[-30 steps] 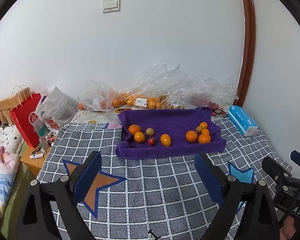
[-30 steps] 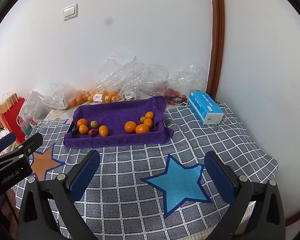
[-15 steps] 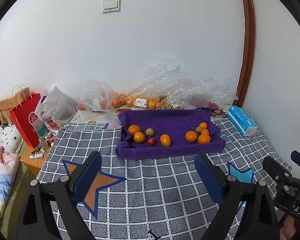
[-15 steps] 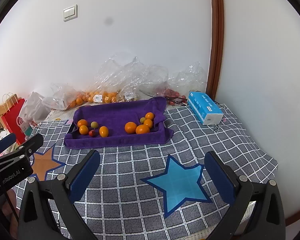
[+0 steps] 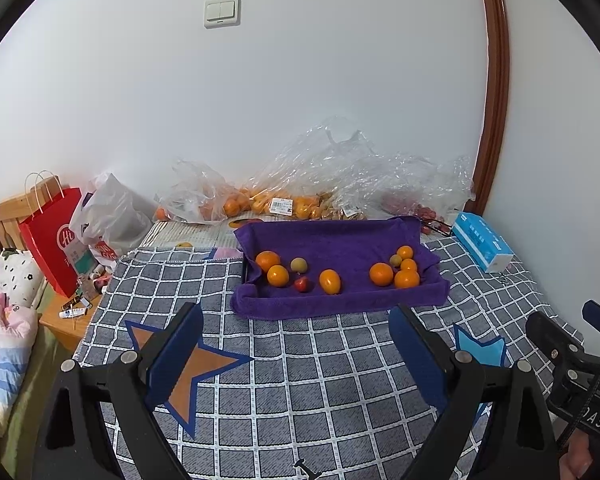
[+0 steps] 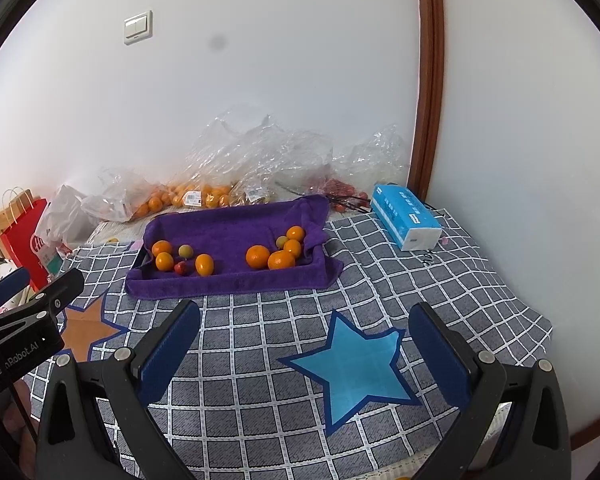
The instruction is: Organize fruits
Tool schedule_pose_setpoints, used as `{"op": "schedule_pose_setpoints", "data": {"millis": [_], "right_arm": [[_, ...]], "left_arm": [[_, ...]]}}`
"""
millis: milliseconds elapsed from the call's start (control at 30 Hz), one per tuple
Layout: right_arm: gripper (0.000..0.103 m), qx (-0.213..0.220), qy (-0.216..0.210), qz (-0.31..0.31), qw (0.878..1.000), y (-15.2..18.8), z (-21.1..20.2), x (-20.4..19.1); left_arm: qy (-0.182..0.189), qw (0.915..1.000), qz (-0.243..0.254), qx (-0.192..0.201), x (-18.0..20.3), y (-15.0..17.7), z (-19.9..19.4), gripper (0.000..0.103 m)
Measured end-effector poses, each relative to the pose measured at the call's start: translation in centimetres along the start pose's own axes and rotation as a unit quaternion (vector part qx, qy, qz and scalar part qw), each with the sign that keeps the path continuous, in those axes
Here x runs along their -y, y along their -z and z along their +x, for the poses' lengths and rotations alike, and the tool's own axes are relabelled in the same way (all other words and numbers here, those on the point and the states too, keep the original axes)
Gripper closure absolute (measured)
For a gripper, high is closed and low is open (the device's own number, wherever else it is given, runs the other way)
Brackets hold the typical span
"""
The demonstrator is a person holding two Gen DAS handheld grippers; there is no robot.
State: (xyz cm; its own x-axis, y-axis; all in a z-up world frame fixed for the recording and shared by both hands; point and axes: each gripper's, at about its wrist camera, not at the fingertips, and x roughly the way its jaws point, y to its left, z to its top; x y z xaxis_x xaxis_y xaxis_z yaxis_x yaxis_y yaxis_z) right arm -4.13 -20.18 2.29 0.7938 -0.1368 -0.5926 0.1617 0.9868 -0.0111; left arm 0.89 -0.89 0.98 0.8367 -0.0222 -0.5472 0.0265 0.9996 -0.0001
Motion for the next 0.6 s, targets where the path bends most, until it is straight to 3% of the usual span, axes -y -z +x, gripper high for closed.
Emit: {"op": "schedule_pose_setpoints", "data": {"millis": [600], "right_arm": [[0.001, 0.001, -0.001, -0.001, 1.0, -0.1, -0.19, -0.1]], "left_arm": [[0.002, 1.0, 0.0, 0.001, -0.09, 0.0, -0.02, 0.009]]}}
